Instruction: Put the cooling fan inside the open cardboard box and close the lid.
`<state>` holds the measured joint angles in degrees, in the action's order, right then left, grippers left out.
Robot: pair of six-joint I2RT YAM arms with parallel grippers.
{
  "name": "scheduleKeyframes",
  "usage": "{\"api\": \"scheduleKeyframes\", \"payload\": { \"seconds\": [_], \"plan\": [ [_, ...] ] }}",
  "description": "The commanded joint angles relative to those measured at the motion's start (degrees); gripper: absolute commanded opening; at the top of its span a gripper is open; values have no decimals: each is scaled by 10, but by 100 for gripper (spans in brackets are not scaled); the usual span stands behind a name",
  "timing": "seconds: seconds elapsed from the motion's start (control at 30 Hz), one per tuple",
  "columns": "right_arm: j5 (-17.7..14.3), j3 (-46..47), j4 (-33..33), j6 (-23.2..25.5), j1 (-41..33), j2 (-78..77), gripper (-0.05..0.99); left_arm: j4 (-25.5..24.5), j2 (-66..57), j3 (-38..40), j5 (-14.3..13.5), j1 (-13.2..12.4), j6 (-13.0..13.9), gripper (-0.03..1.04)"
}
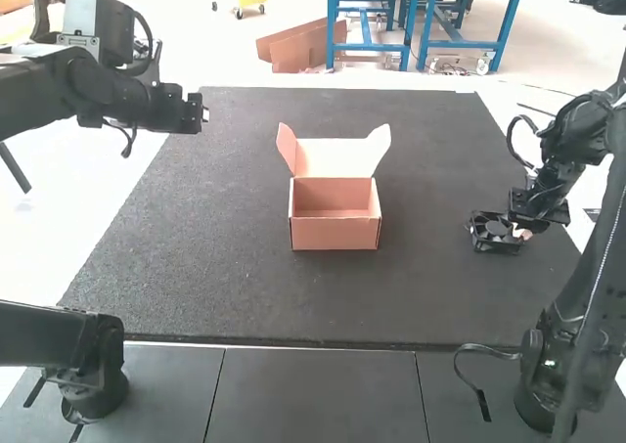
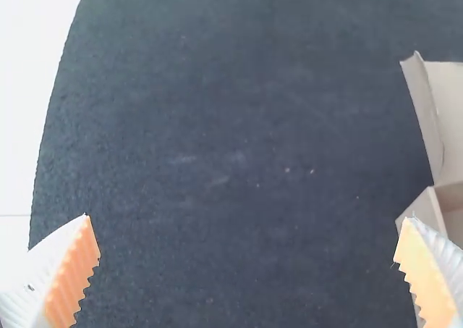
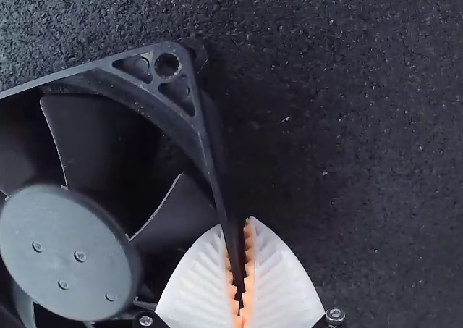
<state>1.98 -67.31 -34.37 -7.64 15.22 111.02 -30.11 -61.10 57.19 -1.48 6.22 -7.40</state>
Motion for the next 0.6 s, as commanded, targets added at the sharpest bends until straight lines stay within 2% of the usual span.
{"api": "scheduleKeyframes", "payload": {
  "seconds": [0.0, 0.17, 0.57],
  "plan": [
    [0, 11, 10, 21, 5, -12, -2, 3, 7, 18, 2, -5, -6, 97],
    [36, -3, -11, 23, 5, -58, -2, 5, 7, 11, 1, -5, -4, 97],
    [78, -24, -112, 37, 2, -207, -1, 9, 7, -25, 1, -5, -3, 97]
  ]
}}
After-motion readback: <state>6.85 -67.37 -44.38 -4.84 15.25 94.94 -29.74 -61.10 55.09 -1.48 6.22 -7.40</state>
